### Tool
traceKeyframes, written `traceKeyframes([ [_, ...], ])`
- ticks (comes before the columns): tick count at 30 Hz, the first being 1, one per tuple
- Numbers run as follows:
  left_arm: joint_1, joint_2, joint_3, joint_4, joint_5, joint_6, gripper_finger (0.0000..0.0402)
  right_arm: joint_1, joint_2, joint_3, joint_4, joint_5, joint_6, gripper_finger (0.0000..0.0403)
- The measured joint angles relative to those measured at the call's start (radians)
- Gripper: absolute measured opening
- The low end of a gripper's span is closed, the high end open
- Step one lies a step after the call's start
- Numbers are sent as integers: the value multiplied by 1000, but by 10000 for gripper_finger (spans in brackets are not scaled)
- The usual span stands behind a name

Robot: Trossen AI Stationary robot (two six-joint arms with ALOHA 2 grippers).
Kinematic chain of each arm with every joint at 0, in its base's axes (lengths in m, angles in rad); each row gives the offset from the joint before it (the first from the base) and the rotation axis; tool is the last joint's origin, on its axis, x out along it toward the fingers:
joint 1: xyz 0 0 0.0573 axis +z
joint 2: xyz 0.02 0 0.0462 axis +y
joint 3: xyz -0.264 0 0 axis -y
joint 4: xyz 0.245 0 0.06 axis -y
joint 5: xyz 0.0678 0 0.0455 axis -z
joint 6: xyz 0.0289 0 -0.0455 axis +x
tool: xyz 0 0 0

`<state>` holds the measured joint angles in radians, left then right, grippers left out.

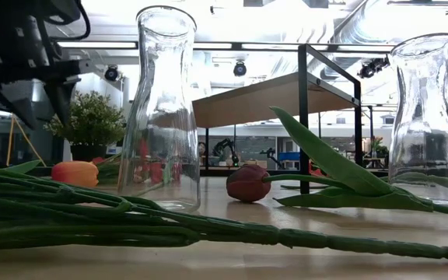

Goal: Pick and place flowers into a vace then onto a shelf
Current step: Put the yellow tulip into the left transparent vase

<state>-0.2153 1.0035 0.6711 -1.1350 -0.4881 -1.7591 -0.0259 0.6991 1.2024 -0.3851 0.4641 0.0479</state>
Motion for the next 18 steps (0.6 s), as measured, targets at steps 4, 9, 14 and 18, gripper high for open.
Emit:
traceKeyframes([
  [4,1,0,-50,92,2,-6,298,0,0,0,0,0,-1,365],
  [9,67,0,-79,124,33,-1,298,0,0,0,0,0,0,366],
  [14,172,0,-83,159,42,81,298,0,1,0,0,0,0,366],
  [18,259,7,-83,201,83,178,298,0,1,0,0,-10,0,365],
])
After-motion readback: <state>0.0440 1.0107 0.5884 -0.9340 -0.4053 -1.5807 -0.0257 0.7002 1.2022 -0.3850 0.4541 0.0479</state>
